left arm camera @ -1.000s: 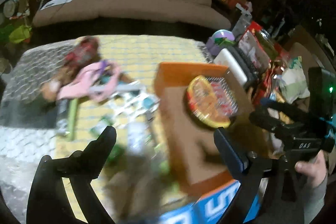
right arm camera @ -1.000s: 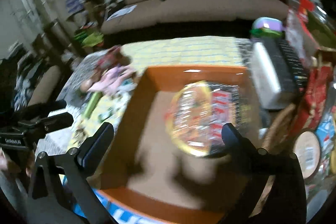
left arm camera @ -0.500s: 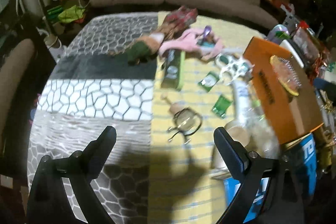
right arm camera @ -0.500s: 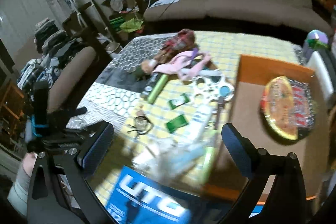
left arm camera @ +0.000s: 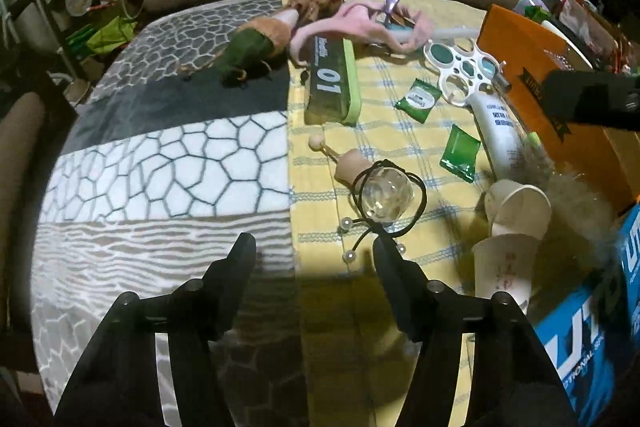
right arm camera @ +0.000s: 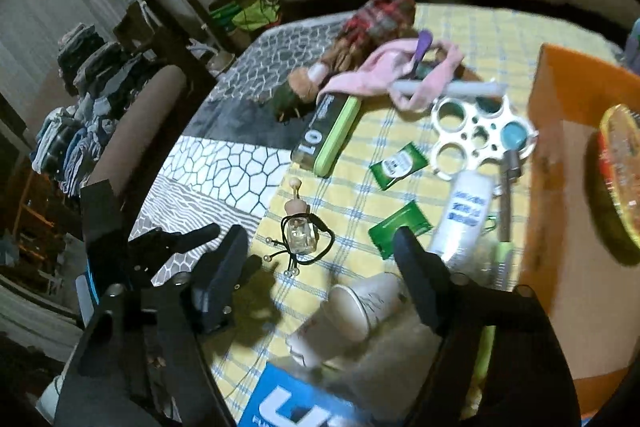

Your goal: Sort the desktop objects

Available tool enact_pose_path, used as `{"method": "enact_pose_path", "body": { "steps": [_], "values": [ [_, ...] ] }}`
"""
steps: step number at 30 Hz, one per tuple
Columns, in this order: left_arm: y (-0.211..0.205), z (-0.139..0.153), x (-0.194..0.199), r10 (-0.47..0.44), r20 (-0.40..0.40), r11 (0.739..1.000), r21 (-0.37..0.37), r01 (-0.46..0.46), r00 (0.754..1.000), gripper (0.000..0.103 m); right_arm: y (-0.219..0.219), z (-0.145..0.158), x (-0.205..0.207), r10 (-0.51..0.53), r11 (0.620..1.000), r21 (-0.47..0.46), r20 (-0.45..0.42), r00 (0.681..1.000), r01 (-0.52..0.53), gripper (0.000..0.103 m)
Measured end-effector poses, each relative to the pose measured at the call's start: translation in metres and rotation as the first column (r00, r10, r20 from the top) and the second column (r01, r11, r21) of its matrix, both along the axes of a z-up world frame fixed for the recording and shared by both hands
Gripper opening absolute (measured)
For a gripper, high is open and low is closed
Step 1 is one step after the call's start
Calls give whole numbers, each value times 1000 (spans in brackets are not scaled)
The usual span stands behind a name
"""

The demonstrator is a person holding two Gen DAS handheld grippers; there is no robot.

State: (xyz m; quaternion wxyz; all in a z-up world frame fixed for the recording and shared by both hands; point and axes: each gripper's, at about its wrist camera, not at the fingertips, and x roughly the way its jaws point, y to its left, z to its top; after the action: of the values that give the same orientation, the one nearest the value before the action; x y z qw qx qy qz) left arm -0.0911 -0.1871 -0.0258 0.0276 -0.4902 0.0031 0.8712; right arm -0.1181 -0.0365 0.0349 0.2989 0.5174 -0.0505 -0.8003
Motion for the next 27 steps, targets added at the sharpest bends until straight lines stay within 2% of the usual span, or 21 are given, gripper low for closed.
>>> {"method": "enact_pose_path", "body": {
  "steps": [4, 10, 16, 22, 24, 27],
  "values": [
    [1, -5, -2, -20, -18, 999, 36, 21, 1000, 63, -11, -16, -6, 5, 1000, 14, 22, 1000, -6, 69],
    [0, -20, -15, -33, 5, 997, 75, 33, 999, 61, -16, -26, -8, 14, 1000, -2, 39, 999, -14, 68],
    [-13, -24, -25, 6, -3, 978, 208, -5, 1000, 58, -16, -26, -10, 13, 1000, -26, 49, 999, -12, 60],
    [-12, -24, -32, 7, -3, 978, 207, -6, 1000, 55, -13, -28, -12, 5, 1000, -22, 54, 999, -4, 60],
    [-11, -27, -34, 10, 6, 981, 191, -11, 1000, 10, -12, -28, -11, 3, 1000, -21, 57, 998, -2, 60],
    [-18, -24, -36, 29, 11, 964, 263, -31, 1000, 9, -11, -27, -11, 9, 1000, -12, 56, 998, -8, 60]
  ]
}}
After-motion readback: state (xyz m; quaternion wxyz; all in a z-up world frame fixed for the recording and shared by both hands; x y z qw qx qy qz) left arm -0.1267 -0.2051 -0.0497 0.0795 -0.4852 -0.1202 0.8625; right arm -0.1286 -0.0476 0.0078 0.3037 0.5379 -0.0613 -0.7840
